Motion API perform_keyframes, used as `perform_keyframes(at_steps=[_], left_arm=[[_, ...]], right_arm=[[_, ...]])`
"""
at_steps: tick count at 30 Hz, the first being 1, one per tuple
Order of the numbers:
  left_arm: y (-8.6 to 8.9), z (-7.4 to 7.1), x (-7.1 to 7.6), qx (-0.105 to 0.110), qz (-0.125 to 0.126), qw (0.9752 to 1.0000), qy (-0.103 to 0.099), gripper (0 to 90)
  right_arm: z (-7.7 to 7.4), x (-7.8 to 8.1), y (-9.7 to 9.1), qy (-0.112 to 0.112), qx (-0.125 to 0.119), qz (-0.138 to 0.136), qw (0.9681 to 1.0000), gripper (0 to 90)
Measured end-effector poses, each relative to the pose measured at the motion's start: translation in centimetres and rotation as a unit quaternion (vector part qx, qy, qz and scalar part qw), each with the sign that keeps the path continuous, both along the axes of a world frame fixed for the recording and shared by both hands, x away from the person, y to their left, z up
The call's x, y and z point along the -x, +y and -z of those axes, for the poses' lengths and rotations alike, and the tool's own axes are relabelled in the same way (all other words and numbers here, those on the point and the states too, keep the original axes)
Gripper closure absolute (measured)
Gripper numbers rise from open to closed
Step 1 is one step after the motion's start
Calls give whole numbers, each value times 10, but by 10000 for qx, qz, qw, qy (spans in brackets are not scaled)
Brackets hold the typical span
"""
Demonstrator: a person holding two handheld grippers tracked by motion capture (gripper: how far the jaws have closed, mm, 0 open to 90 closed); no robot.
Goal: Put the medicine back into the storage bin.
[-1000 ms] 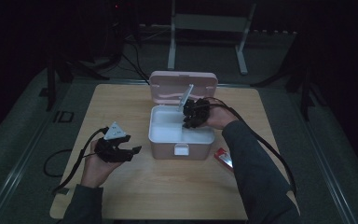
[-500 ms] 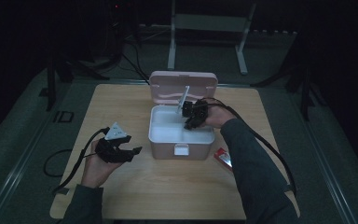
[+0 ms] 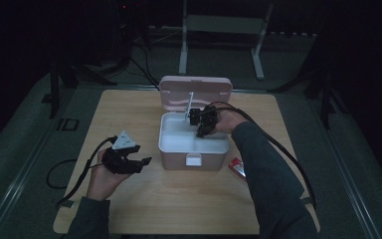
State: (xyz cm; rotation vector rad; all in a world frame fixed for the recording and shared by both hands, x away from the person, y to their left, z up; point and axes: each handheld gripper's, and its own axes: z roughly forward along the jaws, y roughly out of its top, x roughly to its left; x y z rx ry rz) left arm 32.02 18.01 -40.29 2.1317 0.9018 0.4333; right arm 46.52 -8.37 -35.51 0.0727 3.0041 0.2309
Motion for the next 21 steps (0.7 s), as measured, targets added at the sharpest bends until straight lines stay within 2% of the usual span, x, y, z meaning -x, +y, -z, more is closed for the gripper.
perform_keyframes(at_steps=[8, 21], left_arm=[[0, 1, 0, -14, 5, 10000, 9, 381], [-1, 1, -1, -24, -1, 10000, 21, 381]], right_arm=[[0, 1, -1, 90, -26, -108, 9999, 882], [-2, 1, -2, 60, -137, -128, 9998, 891]])
